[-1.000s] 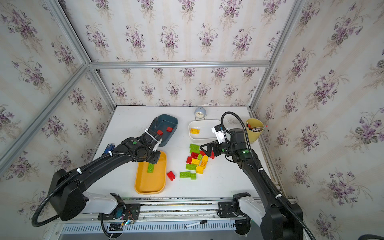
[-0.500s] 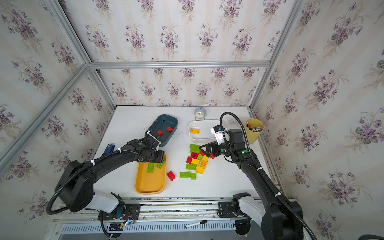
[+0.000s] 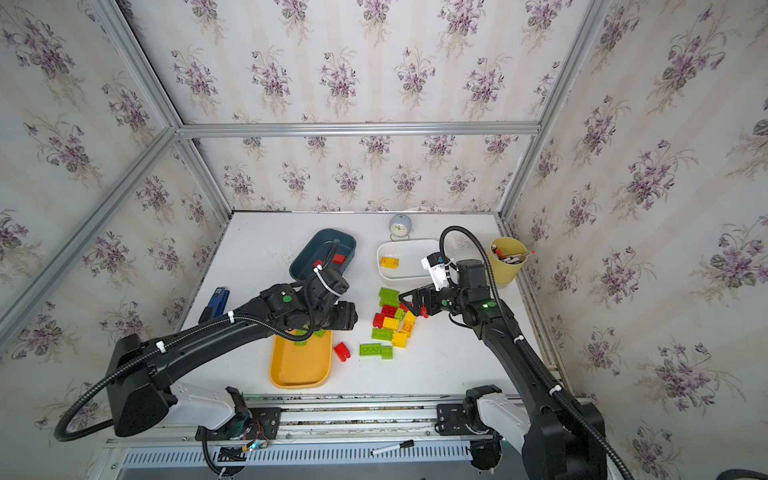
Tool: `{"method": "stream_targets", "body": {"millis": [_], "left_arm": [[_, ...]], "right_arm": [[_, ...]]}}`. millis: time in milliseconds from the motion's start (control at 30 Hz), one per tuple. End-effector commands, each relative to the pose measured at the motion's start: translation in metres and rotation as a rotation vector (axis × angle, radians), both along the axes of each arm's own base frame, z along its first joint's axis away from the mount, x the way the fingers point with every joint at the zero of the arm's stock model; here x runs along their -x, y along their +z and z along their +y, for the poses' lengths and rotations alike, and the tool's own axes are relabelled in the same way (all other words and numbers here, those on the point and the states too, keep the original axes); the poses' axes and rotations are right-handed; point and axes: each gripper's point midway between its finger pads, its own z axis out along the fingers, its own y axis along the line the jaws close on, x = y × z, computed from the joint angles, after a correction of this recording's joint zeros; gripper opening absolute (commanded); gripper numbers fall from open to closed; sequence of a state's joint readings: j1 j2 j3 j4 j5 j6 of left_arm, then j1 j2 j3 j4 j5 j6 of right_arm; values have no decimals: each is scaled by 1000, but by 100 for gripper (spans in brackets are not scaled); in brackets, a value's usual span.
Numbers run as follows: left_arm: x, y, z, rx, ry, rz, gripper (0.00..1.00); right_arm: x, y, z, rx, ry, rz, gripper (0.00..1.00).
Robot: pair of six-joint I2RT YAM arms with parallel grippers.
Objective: Sort the legos into containers by color
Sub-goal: 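Lower the left gripper to the red brick beside the tray and grasp it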
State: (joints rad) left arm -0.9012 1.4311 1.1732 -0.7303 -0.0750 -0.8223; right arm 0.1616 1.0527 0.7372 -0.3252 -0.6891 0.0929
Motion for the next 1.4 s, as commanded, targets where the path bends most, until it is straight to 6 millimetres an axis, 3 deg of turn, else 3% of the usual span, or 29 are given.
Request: {"method": "stream_targets", "body": {"millis": [0, 367, 600, 867, 1367], "left_arm": [[0, -5, 2, 13, 237, 46, 69], [31, -39, -10, -64, 578, 236, 69], [47, -63, -9, -62, 811, 294, 69], [49, -92, -10, -143, 864, 298, 69], [47, -103, 12, -338, 872, 208, 62]], "right_arm": [[-1, 5, -1, 11, 3, -37, 100], [22, 6, 3, -61, 16, -4, 100], [48, 0, -3, -62, -6, 20, 100], [64, -3, -4, -93, -14, 30, 100], [65, -10, -4, -75, -9, 43, 100]]}}
